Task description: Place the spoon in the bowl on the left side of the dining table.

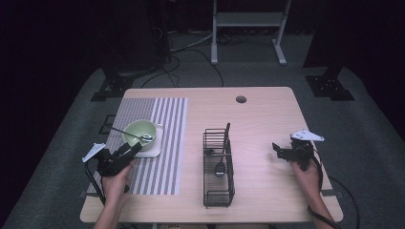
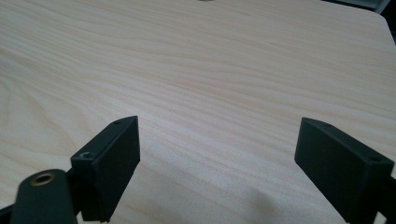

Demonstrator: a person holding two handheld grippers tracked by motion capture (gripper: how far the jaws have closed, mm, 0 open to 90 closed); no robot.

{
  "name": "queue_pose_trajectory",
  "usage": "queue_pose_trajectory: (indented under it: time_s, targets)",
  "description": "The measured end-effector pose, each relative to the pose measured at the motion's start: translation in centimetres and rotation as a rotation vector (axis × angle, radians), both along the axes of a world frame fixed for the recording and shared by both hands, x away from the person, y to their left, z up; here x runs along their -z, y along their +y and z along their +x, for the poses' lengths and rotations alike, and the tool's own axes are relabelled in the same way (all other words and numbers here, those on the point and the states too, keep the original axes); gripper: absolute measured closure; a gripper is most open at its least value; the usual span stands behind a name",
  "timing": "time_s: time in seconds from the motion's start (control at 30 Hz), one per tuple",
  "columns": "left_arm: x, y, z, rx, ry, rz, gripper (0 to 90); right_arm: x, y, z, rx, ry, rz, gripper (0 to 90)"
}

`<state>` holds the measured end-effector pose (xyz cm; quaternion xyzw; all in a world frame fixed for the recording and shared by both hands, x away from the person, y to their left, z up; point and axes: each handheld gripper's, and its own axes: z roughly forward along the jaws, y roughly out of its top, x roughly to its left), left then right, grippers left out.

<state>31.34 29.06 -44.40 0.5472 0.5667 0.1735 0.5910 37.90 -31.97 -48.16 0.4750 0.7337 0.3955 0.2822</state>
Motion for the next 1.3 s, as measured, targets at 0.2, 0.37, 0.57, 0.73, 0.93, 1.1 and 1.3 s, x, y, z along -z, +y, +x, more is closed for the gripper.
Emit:
queue_pose_trajectory:
  time_s: [0.2,0.37,0.57,0.73,0.93,1.1,1.3]
  targets:
    - [0.0,-0.5,-0.1,0.009,0.001,0.022,26.7,0.0,0.0,0.0,0.000,-0.001,-0.001,13.1]
    - [0.1,-0.9,-0.2,0.020,0.008,0.041,22.9,0.0,0.1,0.0,0.000,-0.001,-0.004,13.2]
    - [0.2,-1.6,-0.3,0.045,0.014,0.069,19.8,0.0,0.1,0.0,-0.001,-0.003,-0.004,13.1]
    - [0.1,-2.3,-0.4,0.066,0.008,0.093,19.0,0.0,0.1,0.0,0.000,-0.002,-0.004,13.2]
    - [0.1,-3.1,-0.6,0.103,0.005,0.127,18.0,0.0,0.1,0.0,-0.001,-0.005,-0.007,13.1]
    - [0.0,-3.7,-0.6,0.133,-0.006,0.143,17.5,0.0,0.1,0.0,-0.002,-0.006,-0.011,13.1]
    - [-0.2,-4.2,-0.8,0.167,-0.008,0.154,17.5,0.0,0.1,0.0,-0.001,-0.006,-0.011,13.1]
